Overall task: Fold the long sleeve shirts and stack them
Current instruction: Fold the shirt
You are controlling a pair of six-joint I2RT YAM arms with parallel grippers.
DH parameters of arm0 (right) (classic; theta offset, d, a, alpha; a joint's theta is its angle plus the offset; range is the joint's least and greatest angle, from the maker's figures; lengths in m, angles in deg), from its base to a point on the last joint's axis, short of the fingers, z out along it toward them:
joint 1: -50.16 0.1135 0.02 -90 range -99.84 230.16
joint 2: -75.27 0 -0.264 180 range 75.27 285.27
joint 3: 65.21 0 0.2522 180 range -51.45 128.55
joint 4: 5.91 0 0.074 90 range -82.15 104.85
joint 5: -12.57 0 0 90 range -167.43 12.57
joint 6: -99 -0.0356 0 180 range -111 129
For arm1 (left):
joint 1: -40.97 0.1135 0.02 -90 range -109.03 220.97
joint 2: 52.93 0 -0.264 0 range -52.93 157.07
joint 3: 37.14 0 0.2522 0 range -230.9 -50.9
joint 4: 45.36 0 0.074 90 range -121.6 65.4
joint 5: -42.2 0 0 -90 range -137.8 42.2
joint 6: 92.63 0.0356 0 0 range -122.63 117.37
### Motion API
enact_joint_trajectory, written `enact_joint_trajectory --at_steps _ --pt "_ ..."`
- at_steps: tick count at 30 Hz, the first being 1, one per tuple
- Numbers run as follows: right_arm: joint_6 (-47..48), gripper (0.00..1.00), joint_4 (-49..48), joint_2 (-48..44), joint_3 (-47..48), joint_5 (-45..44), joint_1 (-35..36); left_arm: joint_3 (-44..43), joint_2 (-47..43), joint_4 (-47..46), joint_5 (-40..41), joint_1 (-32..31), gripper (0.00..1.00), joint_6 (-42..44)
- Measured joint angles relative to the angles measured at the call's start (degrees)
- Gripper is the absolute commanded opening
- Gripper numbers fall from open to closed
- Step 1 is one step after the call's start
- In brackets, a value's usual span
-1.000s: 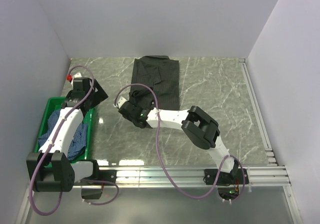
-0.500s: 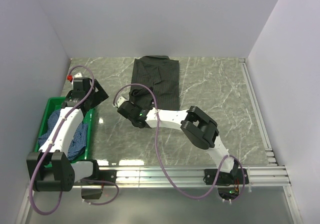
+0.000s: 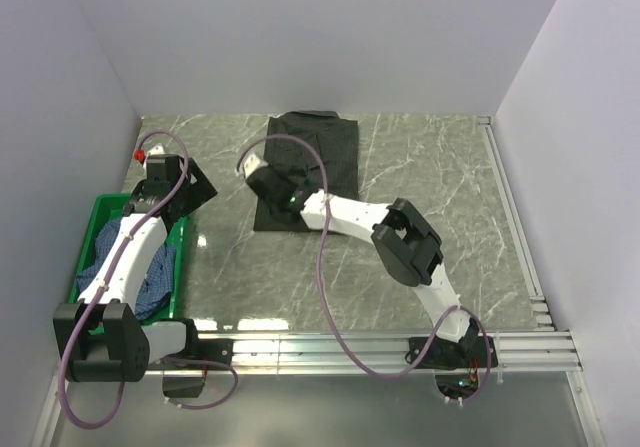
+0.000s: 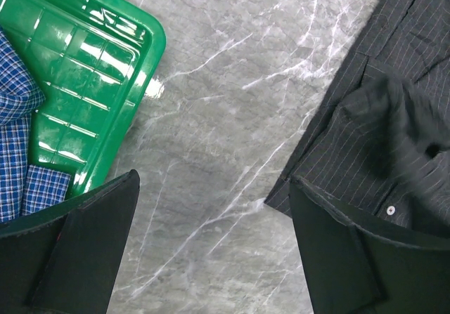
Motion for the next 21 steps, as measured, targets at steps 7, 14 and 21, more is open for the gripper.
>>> enact_joint_trajectory --at_steps 7,14,21 --pt "2.9 0.21 -4.7 3.9 9.6 -1.2 -6.9 0.0 0.4 -0.1 -0.5 0.0 0.93 0.0" --pt "4.0 0.53 -5.1 11.7 19.9 -3.3 -9.4 0.0 1.2 -0.5 -2.4 0.0 0.93 0.0" --pt "-6.1 0.61 1.2 6.1 15.0 -2.6 -11.6 0.0 5.8 -1.6 -8.0 -0.1 0.9 0.1"
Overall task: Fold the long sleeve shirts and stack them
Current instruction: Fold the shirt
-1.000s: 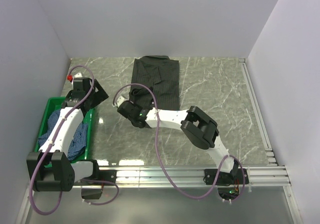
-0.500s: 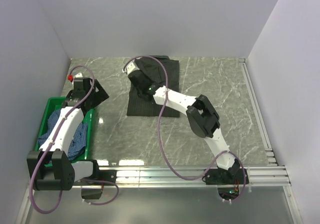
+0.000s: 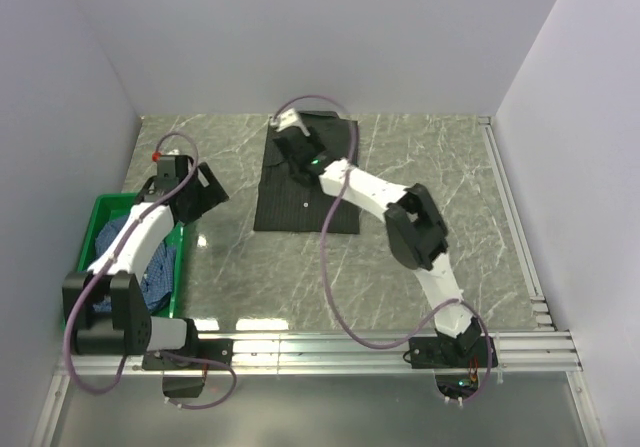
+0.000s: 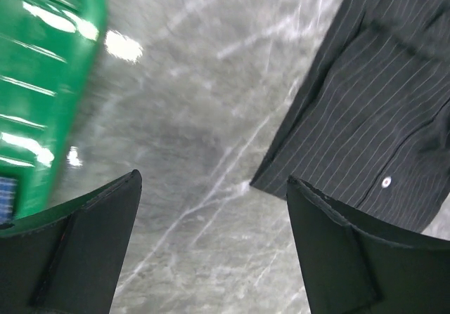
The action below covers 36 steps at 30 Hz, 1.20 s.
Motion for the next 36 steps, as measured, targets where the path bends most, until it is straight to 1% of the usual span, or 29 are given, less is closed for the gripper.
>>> enact_joint_trajectory --at_steps 3,6,10,12,16,20,23,27,29,32,33,35,36 --pt "-9.7 0.64 4.7 -9.2 -8.1 4.0 -2.8 -0.1 4.1 0.0 -2.4 -1.5 0.89 -0.5" --pt "-19.8 0.65 7.4 -21.0 -18.6 9.7 -6.9 -0.8 8.7 0.4 -4.4 -4.1 0.89 -1.6" --pt "-32.4 0.66 6.4 -34.7 -33.0 18.3 -12.9 -2.2 13.2 0.3 -7.1 -6.6 0.88 -3.4" --pt "-37.2 0.67 5.9 -37.7 -38.6 21.7 -14.5 -2.7 15.2 0.3 -8.1 -7.7 0.87 -4.4" --pt "-46.6 0.67 2.4 -38.2 -49.9 31.0 -15.6 -4.3 19.3 0.2 -8.5 -10.1 0.84 -6.5" --pt "-54.2 0.67 -0.8 -38.2 -58.2 37.8 -16.6 -5.1 22.7 -1.2 -9.0 -11.5 0.82 -8.3" --pt "-58.7 0.67 -4.2 -38.2 -61.3 40.5 -17.0 -6.0 24.3 -1.9 -9.9 -11.6 0.81 -9.7" --pt "-64.0 0.66 -9.8 -38.2 -64.2 42.1 -17.0 -6.3 25.4 -3.6 -10.1 -11.6 0.77 -11.1" --pt "-66.1 0.64 -11.5 -38.1 -65.2 42.7 -17.0 -6.5 25.9 -4.6 -10.7 -11.7 0.75 -11.6" --pt "-68.7 0.59 -15.1 -37.8 -67.0 42.8 -17.0 -6.8 26.9 -6.0 -11.6 -11.8 0.68 -12.5" --pt "-69.2 0.59 -16.1 -37.8 -67.4 42.8 -17.0 -6.8 27.2 -6.5 -11.9 -11.9 0.62 -12.6" --pt "-70.2 0.56 -17.8 -37.4 -67.9 42.7 -17.0 -6.7 27.7 -7.6 -12.3 -12.0 0.58 -13.0" --pt "-70.8 0.54 -19.0 -36.9 -68.1 42.7 -17.0 -6.6 27.9 -8.1 -12.6 -12.0 0.52 -13.3"
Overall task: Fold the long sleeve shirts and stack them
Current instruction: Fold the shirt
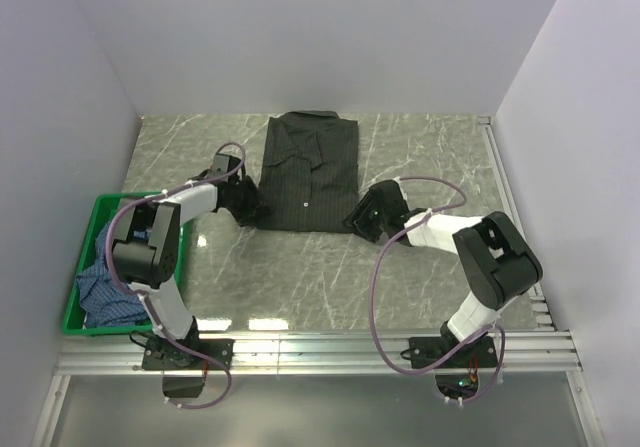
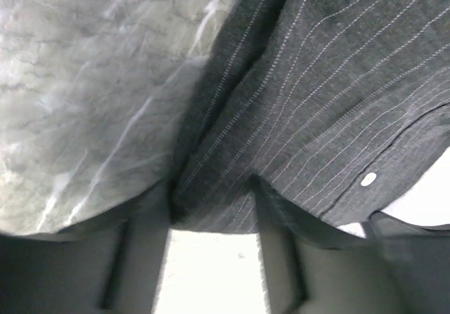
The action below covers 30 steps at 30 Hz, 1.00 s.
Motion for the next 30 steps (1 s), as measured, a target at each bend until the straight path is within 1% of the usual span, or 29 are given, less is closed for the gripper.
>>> enact_joint_trajectory --at_steps 2,3,4,5,6,7,8,11,13,15,17,18,20,22,24,26,27,28,29,30 --pt "-0.6 0.48 -1.7 0.8 0.0 0.0 0.0 0.5 0.2 -1.0 -0.3 0.0 0.44 -0.5" --pt "-0.9 0.45 -2.6 1.3 0.0 -0.1 0.0 0.8 0.4 -1.4 -0.5 0.0 0.36 -0.8" --pt "-1.3 0.34 -3.5 1.8 -0.1 -0.2 0.0 0.9 0.4 -1.8 -0.7 0.0 0.3 -0.9" --pt "-1.3 0.25 -4.2 2.3 -0.1 -0.2 0.0 1.2 0.6 -2.2 -0.7 -0.1 0.19 -0.9" --pt "-1.4 0.16 -4.5 2.8 -0.1 -0.4 -0.2 1.4 0.8 -2.6 -1.0 -0.1 0.11 -1.2" --pt "-1.6 0.02 -4.9 3.3 -0.1 -0.3 -0.2 1.6 1.0 -3.0 -1.2 -0.1 0.04 -1.2" --pt "-1.6 0.0 -5.0 3.5 -0.1 -0.4 -0.2 1.6 1.1 -3.3 -1.6 -0.2 0.01 -1.2" --pt "-0.7 0.0 -3.1 3.3 0.7 -0.6 -0.2 0.7 1.2 -2.0 -1.8 -0.4 0.0 -0.9" --pt "0.8 0.0 0.3 2.8 2.8 -0.8 -0.2 -1.3 1.3 1.4 -1.7 -0.6 0.01 -0.4" --pt "3.0 0.0 5.7 0.8 5.9 -1.0 -0.3 -3.8 1.0 5.3 -1.4 -0.8 0.0 0.0" --pt "5.1 0.0 9.9 -2.6 9.1 -1.0 -0.3 -5.8 -1.6 8.1 -0.1 -1.5 0.01 0.6" --pt "6.2 0.0 11.3 -4.7 10.3 -1.0 -0.3 -5.4 -4.0 8.3 0.1 -1.9 0.01 0.6" --pt "8.0 0.0 13.0 -9.5 11.3 -0.4 -0.3 -2.4 -9.7 7.8 -0.9 -2.4 0.0 0.6" --pt "9.0 0.0 13.0 -12.9 9.5 0.6 -0.4 3.4 -15.9 6.4 -1.8 -3.1 0.0 0.3" --pt "9.3 0.0 12.6 -15.4 4.6 2.6 -0.3 9.1 -19.1 6.2 -2.4 -4.2 0.02 -0.5" --pt "9.2 0.01 13.1 -16.0 -0.8 4.5 0.0 14.4 -19.7 5.5 -3.1 -5.3 0.05 -1.2" --pt "9.0 0.04 13.3 -16.0 -3.8 5.4 0.3 16.9 -19.8 5.5 -3.5 -6.2 0.07 -1.9" --pt "8.7 0.17 14.0 -15.9 -6.6 6.3 0.9 18.7 -19.8 5.6 -3.9 -7.0 0.09 -2.3" --pt "8.3 0.24 14.6 -16.1 -8.8 7.1 1.6 20.5 -20.0 5.7 -4.4 -8.1 0.19 -2.7" --pt "8.1 0.36 15.1 -16.4 -10.5 7.6 2.2 21.8 -20.5 5.8 -4.7 -9.0 0.24 -3.1"
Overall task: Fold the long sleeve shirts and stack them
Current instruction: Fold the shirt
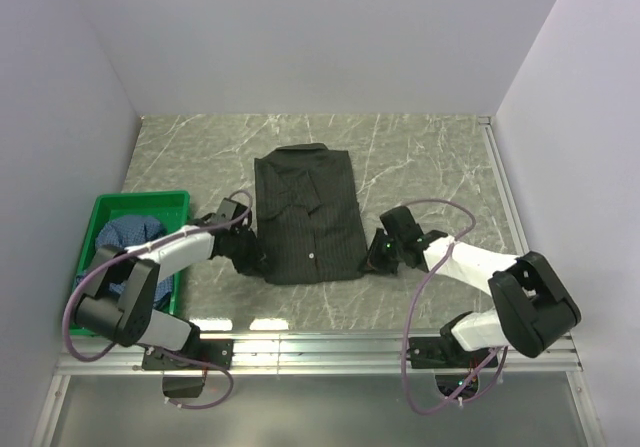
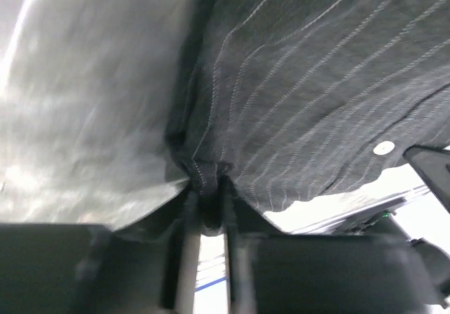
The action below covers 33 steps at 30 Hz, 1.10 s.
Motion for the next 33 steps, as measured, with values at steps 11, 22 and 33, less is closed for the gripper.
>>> enact_joint_trajectory --at_steps 11,22,33 --pt "7.7 0.43 9.5 -11.8 8.0 -5.8 2.8 -6.4 -14.5 9.2 8.9 -1.0 0.66 0.8" --pt "14.3 0.36 -4.1 9.9 25.0 5.4 2.9 -10.9 -1.7 -5.4 4.8 -2.5 0.41 1.2" --pt "18.1 0.35 -6.7 32.0 34.9 11.1 2.8 -1.9 2.4 -13.8 4.7 -5.4 0.45 1.2"
